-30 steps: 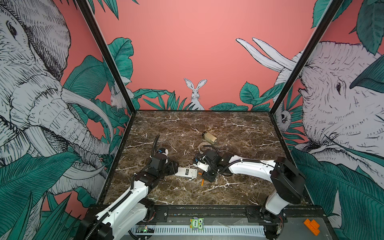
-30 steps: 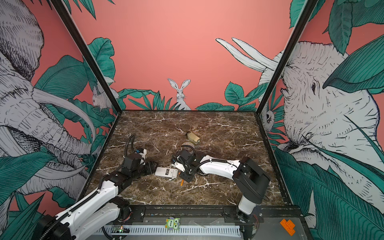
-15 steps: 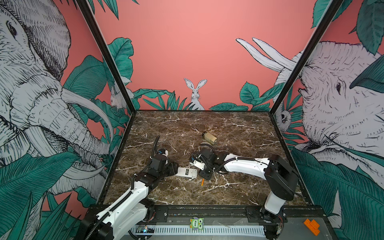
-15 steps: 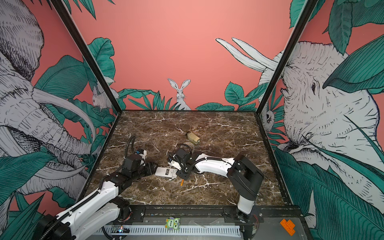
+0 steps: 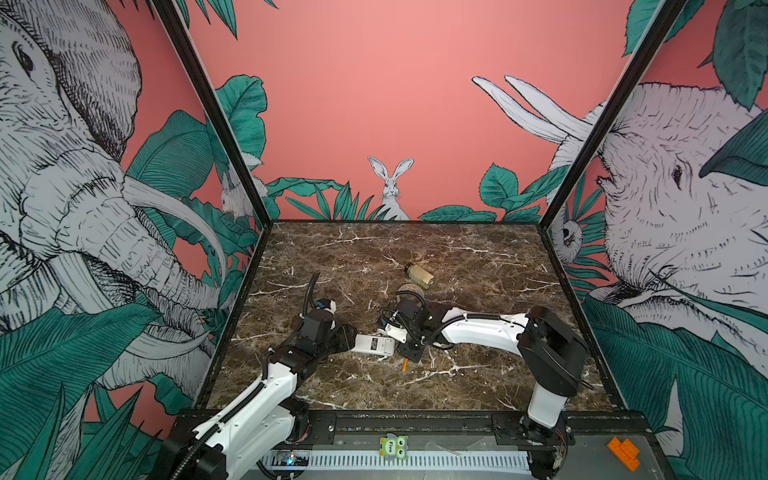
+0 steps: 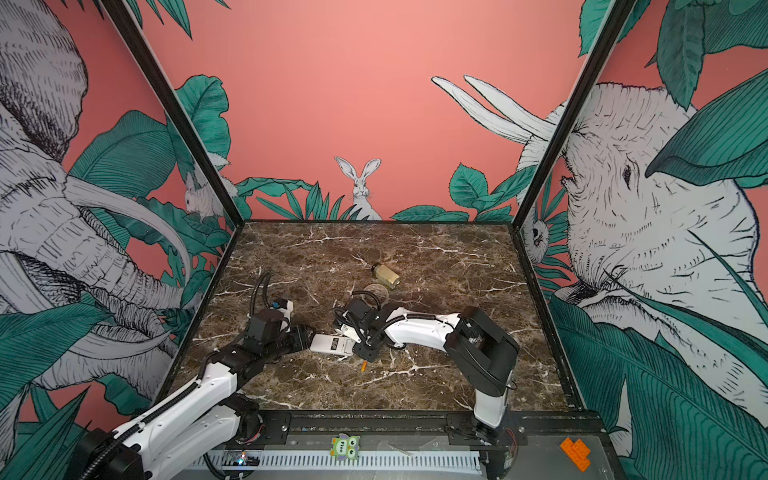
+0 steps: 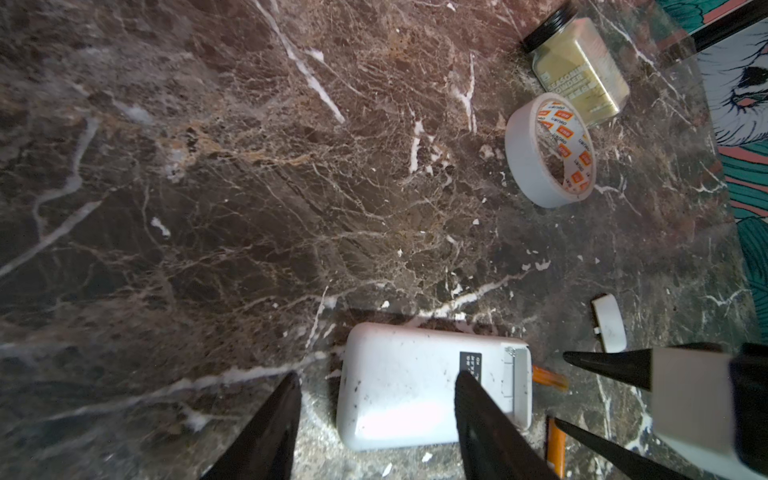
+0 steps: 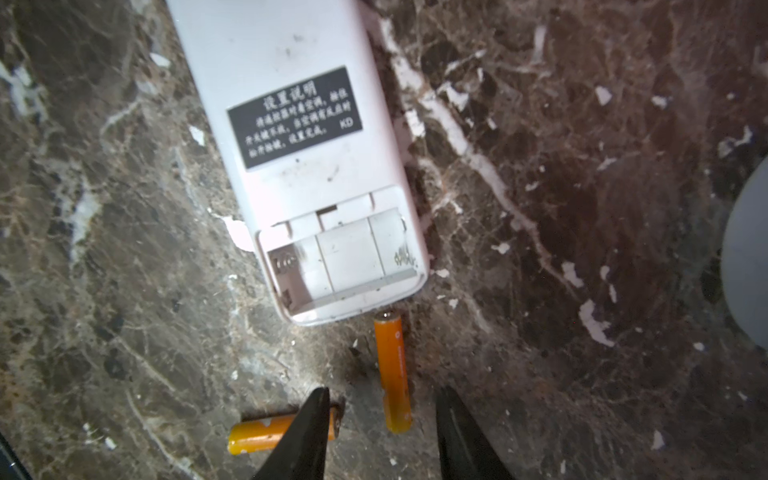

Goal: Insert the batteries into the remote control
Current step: 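Move the right gripper over the orange batteries beside the remote's open end, then lower the right gripper and grasp the orange battery nearest the robot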

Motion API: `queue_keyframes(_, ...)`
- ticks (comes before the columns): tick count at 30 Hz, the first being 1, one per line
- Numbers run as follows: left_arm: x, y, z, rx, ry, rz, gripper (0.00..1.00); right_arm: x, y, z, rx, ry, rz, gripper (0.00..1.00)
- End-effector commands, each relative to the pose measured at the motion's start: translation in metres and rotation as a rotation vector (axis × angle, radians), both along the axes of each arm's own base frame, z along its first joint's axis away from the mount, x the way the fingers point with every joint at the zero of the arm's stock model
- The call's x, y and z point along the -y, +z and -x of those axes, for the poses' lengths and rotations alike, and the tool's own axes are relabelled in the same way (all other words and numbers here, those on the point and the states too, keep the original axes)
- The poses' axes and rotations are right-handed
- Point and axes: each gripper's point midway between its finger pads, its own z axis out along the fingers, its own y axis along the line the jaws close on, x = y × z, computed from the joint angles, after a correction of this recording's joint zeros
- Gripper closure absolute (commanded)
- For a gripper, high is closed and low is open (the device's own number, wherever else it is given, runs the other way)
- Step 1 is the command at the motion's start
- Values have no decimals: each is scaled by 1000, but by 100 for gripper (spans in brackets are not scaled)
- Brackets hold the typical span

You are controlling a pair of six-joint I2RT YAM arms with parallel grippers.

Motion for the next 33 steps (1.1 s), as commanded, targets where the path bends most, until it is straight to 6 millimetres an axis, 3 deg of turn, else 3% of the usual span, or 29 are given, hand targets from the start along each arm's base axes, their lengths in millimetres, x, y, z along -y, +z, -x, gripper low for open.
queue_keyframes(1,-2,-3,1,4,4,2,40,-4,-1,0,5,16,10,59)
queue_keyframes(15,-3,-2,3,7,5,5,40,0,4,0,15,-6,26,61)
queue_keyframes(28,0,-3,6,-9,-38,-17,40,7,22,10,-22,-142,-65,57)
queue_keyframes(33,0,-3,5,-2,-37,-9,40,13,24,15,-85,-278,-78,57)
